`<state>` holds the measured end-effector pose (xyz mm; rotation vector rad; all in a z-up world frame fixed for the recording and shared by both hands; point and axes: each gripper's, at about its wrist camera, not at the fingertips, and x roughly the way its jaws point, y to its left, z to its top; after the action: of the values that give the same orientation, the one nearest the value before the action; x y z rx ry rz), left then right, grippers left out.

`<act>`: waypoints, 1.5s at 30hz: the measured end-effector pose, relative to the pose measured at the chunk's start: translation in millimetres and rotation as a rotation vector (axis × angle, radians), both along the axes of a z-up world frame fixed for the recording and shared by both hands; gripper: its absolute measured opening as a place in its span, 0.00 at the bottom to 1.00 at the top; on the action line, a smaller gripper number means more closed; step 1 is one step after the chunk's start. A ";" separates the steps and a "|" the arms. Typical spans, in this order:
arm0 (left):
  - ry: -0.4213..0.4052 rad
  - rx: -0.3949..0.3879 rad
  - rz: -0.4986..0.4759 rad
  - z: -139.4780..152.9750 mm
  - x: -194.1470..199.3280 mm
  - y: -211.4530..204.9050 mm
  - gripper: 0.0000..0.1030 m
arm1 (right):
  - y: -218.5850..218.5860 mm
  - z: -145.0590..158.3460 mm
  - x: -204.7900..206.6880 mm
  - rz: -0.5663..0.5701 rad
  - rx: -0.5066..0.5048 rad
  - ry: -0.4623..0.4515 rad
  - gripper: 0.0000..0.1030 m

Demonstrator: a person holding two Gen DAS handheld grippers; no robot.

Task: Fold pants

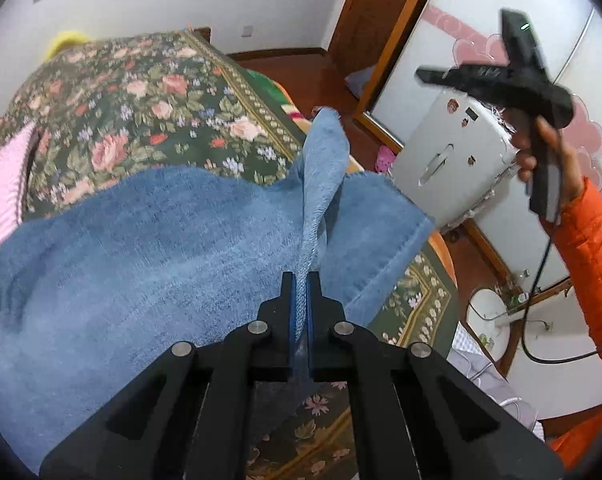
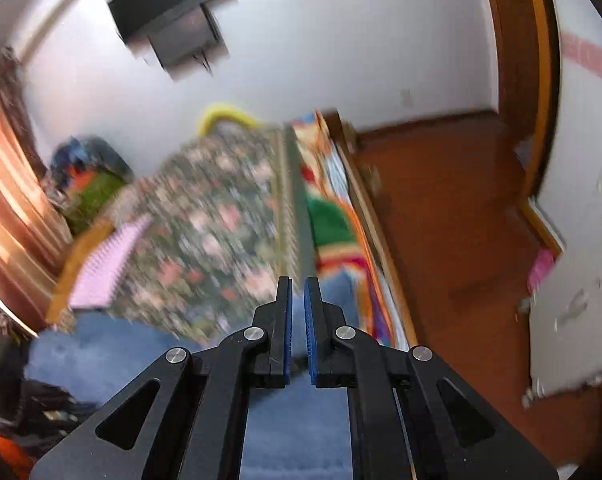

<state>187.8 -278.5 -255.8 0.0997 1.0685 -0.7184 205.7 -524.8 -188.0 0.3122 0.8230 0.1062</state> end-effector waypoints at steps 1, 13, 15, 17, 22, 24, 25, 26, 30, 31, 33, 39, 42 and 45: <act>0.010 -0.003 0.005 -3.0 0.9 1.2 0.03 | -0.8 -13.1 4.1 0.002 0.012 0.038 0.06; 0.063 0.006 0.049 -26.8 20.1 9.6 0.03 | 15.8 -141.4 14.1 0.036 0.219 0.299 0.47; 0.075 -0.003 0.061 -29.3 24.7 12.8 0.03 | 14.2 -158.5 11.1 0.017 0.286 0.333 0.47; 0.086 -0.008 0.068 -32.6 28.7 14.9 0.03 | 11.9 -167.8 10.8 -0.004 0.344 0.331 0.51; 0.064 0.006 0.076 -30.8 32.9 16.4 0.03 | 7.0 -166.3 21.2 -0.033 0.417 0.294 0.54; 0.040 0.023 0.082 -29.5 35.1 16.5 0.03 | 7.5 -164.0 28.8 -0.032 0.414 0.290 0.54; 0.035 0.027 0.086 -29.4 36.2 17.1 0.03 | 8.2 -162.0 31.7 -0.029 0.412 0.283 0.54; 0.036 0.026 0.091 -30.0 38.3 18.3 0.03 | 11.0 -160.3 35.9 -0.026 0.411 0.276 0.54; 0.042 0.027 0.102 -33.7 42.5 21.6 0.03 | 20.4 -157.6 53.1 -0.019 0.394 0.261 0.54; 0.043 0.027 0.102 -34.2 43.0 22.1 0.03 | 22.2 -157.3 57.0 -0.021 0.381 0.258 0.53; 0.043 0.026 0.100 -35.5 43.3 23.1 0.03 | 22.6 -155.5 62.2 -0.036 0.363 0.243 0.51; 0.036 0.023 0.095 -36.7 44.0 23.2 0.03 | 18.3 -153.3 77.1 -0.050 0.344 0.218 0.21; 0.037 0.018 0.096 -37.2 44.7 23.6 0.03 | 19.7 -158.5 84.1 -0.039 0.325 0.239 0.14; 0.047 0.006 0.100 -37.5 46.1 24.8 0.03 | 19.0 -160.7 85.6 -0.037 0.332 0.255 0.14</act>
<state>233.9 -253.7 -293.4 0.0350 1.1125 -0.6298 291.3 -505.8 -348.7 0.6638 1.0525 0.1716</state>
